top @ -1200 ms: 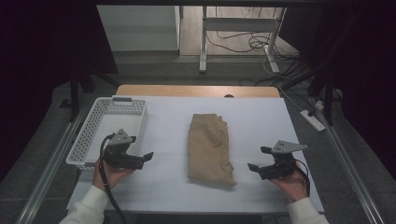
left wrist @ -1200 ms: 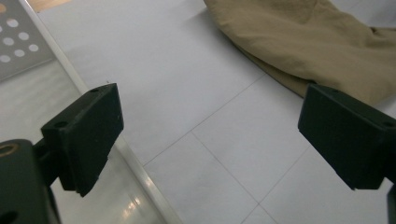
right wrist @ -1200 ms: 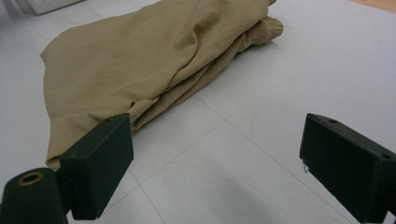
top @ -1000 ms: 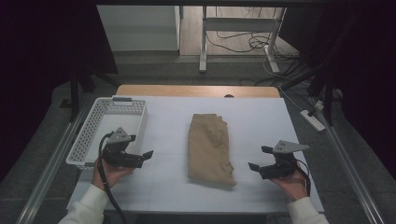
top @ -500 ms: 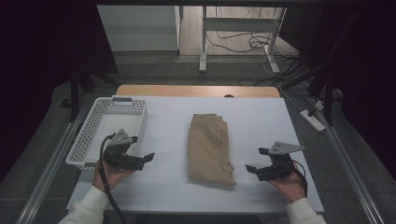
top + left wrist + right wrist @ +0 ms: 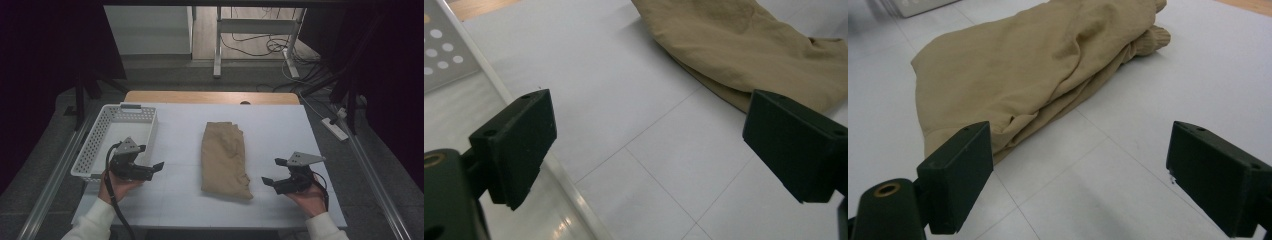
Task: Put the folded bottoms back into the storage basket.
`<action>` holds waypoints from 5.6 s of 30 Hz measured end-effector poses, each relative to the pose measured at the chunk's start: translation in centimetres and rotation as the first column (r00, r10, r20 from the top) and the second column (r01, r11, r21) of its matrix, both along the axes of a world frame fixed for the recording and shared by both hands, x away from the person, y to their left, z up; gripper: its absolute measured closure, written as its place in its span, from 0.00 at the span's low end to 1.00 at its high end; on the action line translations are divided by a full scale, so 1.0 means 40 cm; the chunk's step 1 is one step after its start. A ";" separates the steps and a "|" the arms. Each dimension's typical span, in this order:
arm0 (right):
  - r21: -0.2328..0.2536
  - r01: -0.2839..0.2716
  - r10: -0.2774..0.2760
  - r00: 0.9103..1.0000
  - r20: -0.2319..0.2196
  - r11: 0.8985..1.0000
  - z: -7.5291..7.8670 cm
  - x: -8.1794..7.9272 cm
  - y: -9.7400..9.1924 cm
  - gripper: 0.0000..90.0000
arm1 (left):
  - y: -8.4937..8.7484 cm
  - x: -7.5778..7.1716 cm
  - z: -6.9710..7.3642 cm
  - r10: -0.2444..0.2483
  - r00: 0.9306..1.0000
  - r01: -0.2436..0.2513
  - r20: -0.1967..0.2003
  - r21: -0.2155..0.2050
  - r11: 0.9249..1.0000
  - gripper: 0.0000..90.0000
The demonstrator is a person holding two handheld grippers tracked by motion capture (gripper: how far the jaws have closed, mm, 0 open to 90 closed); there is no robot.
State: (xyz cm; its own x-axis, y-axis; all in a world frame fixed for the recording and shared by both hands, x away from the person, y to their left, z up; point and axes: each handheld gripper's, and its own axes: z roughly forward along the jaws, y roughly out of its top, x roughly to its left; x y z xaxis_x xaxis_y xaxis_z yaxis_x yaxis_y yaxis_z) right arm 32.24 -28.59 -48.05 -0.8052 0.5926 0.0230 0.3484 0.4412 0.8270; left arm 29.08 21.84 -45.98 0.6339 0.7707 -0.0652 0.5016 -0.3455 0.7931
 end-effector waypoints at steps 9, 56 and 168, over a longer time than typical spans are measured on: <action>0.006 -0.046 0.046 0.999 0.002 0.999 0.018 0.001 0.039 0.13 | 0.002 0.007 0.003 -0.011 1.000 0.011 -0.003 0.002 1.000 0.09; -0.062 -0.342 0.336 0.938 -0.089 0.938 0.064 0.022 0.318 0.14 | -0.010 0.015 0.014 0.001 1.000 -0.001 -0.013 0.006 1.000 0.09; -0.232 -0.444 0.406 0.893 -0.194 0.865 -0.025 -0.008 0.320 0.87 | -0.157 0.123 0.040 -0.100 0.994 0.101 -0.040 0.017 0.995 0.10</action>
